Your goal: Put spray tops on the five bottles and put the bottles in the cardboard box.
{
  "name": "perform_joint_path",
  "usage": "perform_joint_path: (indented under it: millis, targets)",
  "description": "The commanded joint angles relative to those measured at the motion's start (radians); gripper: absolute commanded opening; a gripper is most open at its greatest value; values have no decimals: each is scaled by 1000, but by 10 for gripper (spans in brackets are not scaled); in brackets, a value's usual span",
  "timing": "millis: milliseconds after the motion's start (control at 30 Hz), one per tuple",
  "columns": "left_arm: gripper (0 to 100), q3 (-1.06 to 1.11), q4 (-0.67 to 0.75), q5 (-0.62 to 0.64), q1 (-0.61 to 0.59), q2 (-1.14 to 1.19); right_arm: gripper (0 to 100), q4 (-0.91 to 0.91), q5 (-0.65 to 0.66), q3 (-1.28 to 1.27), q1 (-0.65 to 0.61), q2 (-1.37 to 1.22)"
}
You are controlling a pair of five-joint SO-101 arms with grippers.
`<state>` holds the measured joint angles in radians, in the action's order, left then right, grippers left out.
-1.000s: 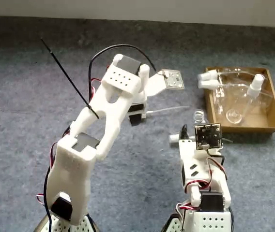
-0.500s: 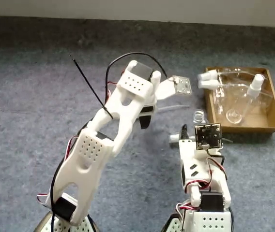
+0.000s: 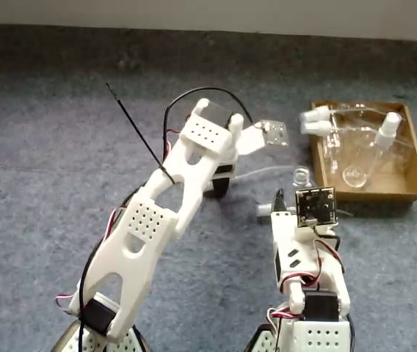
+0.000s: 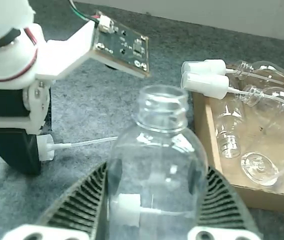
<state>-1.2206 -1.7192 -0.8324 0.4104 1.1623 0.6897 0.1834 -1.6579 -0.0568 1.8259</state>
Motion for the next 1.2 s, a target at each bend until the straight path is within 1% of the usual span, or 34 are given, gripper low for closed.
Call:
perform_joint_path:
  millis: [0, 67, 100, 200, 267, 633, 767, 900, 1033, 1067, 1167]
  targets:
    - [230, -19, 44, -6, 15, -7, 135, -30, -8, 7, 4, 15]
    - [223, -21, 43, -6, 15, -7, 135, -30, -8, 7, 4, 15]
    - [200, -21, 43, -6, 16, -7, 135, -30, -8, 7, 4, 15]
    - [95, -19, 44, -6, 21, -7, 135, -30, -8, 7, 4, 15]
    - [52, -18, 44, -6, 22, -7, 135, -30, -8, 7, 4, 15]
    - [41, -16, 34, -3, 21, -7, 135, -30, -8, 7, 4, 15]
    - [41, -24, -23, -3, 13, -21, 135, -30, -8, 7, 4, 15]
    - [40, -18, -26, -3, 13, -88, 135, -36, -8, 5, 4, 15]
    - [9, -15, -28, -2, 13, -168, 135, -119, -8, 4, 4, 15]
    - [7, -15, -29, 8, 13, -182, 135, -131, -8, 2, 4, 15]
    - [6, -15, -31, 103, 5, -217, 135, -131, -8, 2, 4, 15]
